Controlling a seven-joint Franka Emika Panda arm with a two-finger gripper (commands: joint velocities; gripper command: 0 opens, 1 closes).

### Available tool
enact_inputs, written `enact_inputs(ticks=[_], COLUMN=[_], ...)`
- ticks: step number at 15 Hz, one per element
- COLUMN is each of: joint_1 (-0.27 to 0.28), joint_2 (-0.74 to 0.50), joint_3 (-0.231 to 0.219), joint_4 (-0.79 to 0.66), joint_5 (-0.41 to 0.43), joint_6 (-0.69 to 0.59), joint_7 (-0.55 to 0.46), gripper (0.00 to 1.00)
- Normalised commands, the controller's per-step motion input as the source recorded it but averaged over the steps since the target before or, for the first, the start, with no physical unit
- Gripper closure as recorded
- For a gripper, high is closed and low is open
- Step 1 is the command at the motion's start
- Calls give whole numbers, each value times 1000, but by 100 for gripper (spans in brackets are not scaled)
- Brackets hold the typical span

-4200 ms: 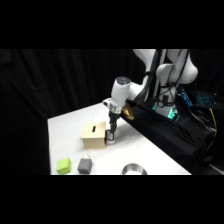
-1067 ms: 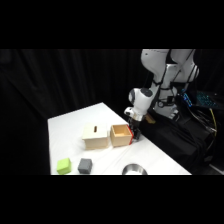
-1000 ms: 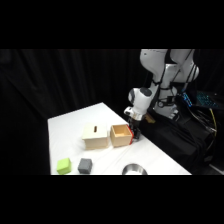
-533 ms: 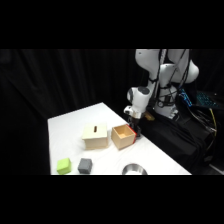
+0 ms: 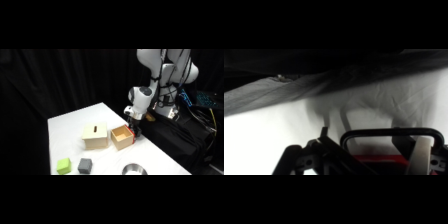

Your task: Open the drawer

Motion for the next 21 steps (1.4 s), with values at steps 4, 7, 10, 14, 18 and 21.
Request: enact_inputs(ticks=[4, 7, 10, 14, 18, 21], joint_1=[-396, -340, 174, 166, 1, -74], joint_2=[-394, -529, -706, -937, -823, -372], joint_3=[504, 514, 68, 9, 10, -9], joint_4=[-104, -106, -127, -119, 121, 277], joint_5=[638, 790, 993, 708, 306, 150], joint_6=[-313, -412, -498, -754, -850, -529], joint_7=[-655, -750, -896, -725, -493, -390], gripper=[0, 0, 0, 0, 0, 0])
